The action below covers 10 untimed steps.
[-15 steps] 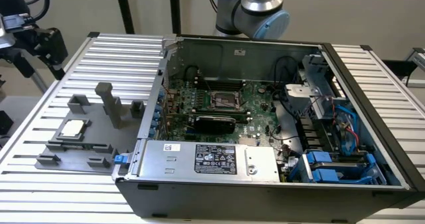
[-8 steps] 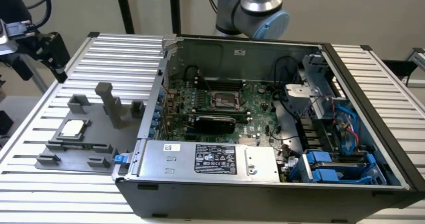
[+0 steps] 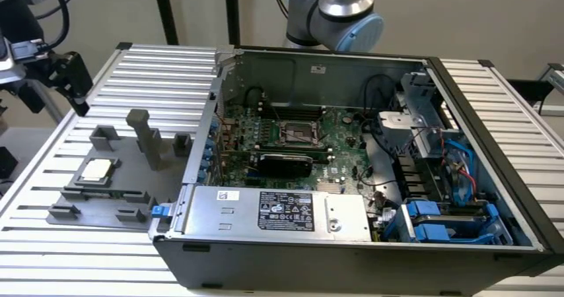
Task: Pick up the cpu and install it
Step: 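Pick up the cpu and move it towards the insertion slot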
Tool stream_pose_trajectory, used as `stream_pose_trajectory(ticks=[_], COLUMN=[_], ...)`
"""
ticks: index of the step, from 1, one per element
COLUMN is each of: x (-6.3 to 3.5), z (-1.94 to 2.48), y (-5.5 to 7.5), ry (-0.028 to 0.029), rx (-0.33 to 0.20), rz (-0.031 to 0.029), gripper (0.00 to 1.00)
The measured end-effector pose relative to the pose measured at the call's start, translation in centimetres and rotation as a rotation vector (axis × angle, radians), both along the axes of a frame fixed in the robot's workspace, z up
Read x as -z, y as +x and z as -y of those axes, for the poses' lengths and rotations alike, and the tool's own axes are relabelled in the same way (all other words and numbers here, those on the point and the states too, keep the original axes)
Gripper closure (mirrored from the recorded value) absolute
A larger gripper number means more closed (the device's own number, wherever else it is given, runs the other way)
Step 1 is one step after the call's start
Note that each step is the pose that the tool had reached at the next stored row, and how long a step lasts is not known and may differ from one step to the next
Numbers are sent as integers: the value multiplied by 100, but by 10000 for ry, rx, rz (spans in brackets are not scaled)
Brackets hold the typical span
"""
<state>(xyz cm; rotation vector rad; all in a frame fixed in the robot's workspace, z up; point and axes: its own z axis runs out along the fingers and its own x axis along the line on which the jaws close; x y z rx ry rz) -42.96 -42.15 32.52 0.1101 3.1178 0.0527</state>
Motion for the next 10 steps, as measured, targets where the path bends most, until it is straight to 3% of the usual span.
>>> stream_pose_trajectory(ticks=[10], x=[180], z=[-13], y=[-43], ry=[-1], rx=[0], rz=[-1], gripper=[23])
